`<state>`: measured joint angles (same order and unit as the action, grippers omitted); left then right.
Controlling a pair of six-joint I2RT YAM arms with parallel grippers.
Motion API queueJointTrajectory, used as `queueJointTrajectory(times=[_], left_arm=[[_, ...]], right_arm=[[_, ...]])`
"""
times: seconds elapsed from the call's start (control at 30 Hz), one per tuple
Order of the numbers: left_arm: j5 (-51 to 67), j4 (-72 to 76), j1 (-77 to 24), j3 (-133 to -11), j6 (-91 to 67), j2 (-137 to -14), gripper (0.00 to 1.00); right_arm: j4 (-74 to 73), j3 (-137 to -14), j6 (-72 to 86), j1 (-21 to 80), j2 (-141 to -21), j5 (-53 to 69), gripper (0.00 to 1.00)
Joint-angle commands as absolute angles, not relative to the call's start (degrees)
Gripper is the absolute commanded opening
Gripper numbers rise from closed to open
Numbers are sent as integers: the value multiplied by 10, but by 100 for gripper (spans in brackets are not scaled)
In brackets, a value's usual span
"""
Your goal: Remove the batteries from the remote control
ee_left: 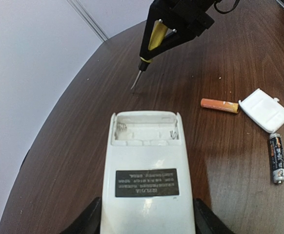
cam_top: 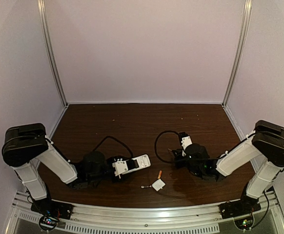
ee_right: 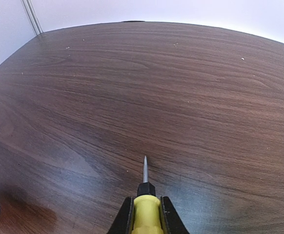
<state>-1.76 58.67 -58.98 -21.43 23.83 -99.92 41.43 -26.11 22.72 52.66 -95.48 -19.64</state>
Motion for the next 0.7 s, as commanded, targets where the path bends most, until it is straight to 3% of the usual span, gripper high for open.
queueJointTrajectory(times=[0.0, 0.33, 0.67], left_arm=[[-18, 618, -591, -224, 231, -989, 0], [-21, 620, -591, -222, 232, -988, 0], [-17, 621, -591, -222, 231, -988, 0]], right_arm=[[400, -242, 245, 521, -962, -191, 15], [394, -234, 262, 521, -969, -177, 24], [402, -215, 278, 520, -966, -166, 24]])
